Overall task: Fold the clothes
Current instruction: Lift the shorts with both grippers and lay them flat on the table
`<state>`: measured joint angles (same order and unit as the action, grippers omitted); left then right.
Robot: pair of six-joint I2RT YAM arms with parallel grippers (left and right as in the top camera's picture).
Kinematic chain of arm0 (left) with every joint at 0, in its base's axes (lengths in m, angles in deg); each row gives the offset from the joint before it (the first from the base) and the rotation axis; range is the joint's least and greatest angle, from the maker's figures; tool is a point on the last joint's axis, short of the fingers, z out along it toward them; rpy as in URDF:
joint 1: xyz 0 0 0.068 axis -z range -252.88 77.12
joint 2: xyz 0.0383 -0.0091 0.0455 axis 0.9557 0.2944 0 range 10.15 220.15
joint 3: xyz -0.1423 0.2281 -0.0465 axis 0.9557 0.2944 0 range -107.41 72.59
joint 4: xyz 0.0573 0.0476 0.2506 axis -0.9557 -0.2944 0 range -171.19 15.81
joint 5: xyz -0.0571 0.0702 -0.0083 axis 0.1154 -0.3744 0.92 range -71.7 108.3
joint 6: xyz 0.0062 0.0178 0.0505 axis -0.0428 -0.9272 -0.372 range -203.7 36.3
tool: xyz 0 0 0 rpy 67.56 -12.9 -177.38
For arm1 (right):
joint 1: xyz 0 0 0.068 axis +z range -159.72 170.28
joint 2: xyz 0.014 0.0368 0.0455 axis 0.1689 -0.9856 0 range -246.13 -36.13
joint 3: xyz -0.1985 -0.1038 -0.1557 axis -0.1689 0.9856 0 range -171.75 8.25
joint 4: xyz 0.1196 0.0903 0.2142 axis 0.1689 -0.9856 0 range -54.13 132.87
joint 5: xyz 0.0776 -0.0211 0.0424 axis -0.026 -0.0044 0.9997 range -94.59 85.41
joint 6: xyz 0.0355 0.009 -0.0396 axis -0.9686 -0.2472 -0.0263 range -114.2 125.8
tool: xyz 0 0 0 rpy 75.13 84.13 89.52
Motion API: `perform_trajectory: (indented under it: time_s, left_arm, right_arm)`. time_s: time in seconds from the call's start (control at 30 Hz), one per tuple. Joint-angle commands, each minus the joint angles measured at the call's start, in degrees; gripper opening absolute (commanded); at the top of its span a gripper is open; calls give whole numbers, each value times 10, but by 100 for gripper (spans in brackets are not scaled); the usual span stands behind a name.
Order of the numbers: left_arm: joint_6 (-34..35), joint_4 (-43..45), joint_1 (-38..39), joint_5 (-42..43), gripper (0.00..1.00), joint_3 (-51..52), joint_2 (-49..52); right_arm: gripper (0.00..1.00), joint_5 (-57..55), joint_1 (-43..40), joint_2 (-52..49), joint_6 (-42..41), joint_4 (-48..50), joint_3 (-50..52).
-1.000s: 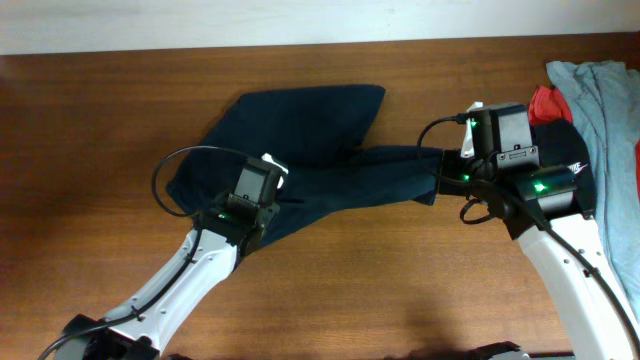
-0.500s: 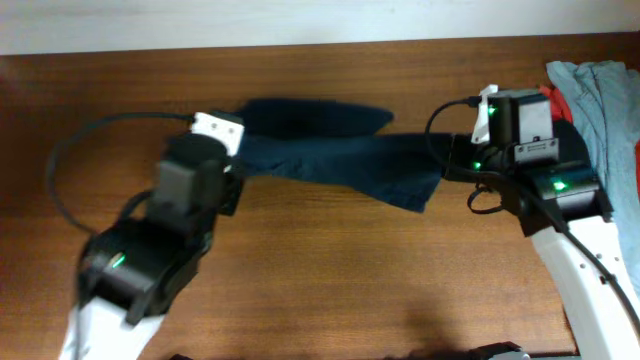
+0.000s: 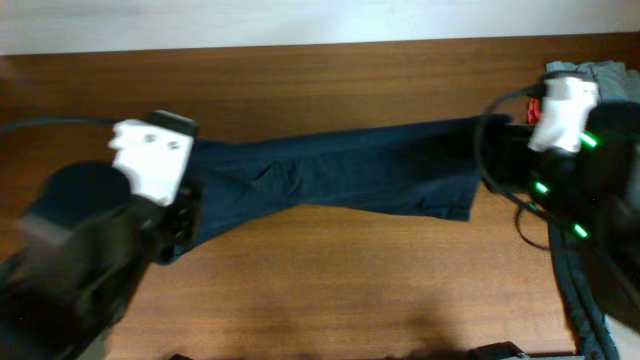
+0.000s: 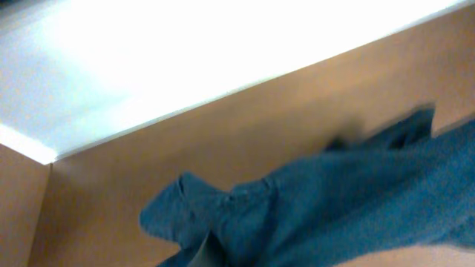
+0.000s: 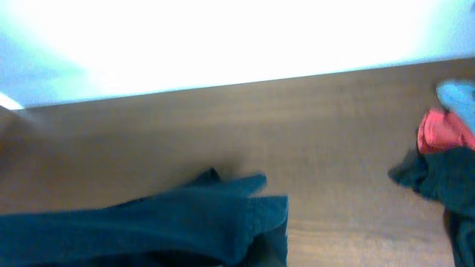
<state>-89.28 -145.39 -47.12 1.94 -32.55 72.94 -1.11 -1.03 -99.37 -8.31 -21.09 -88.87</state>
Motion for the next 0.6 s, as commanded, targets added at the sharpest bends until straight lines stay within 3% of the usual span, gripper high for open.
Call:
perform_trajectory:
  time_s: [0.0, 0.17, 0.33, 0.57]
  left_arm:
    - [-7, -20, -2, 17, 0, -134, -12]
    - [-7, -35, -3, 44, 1, -216, -12]
    - [-7, -57, -3, -9, 1, -216, 33]
    - [-7, -47, -20, -47, 2, -216, 209]
  right_arm:
    - [4, -26, -5, 34, 3, -18, -66]
    - [4, -8, -5, 54, 1, -38, -122]
    - [4, 0, -5, 35, 1, -43, -123]
    - [5, -1, -5, -114, 2, -46, -123]
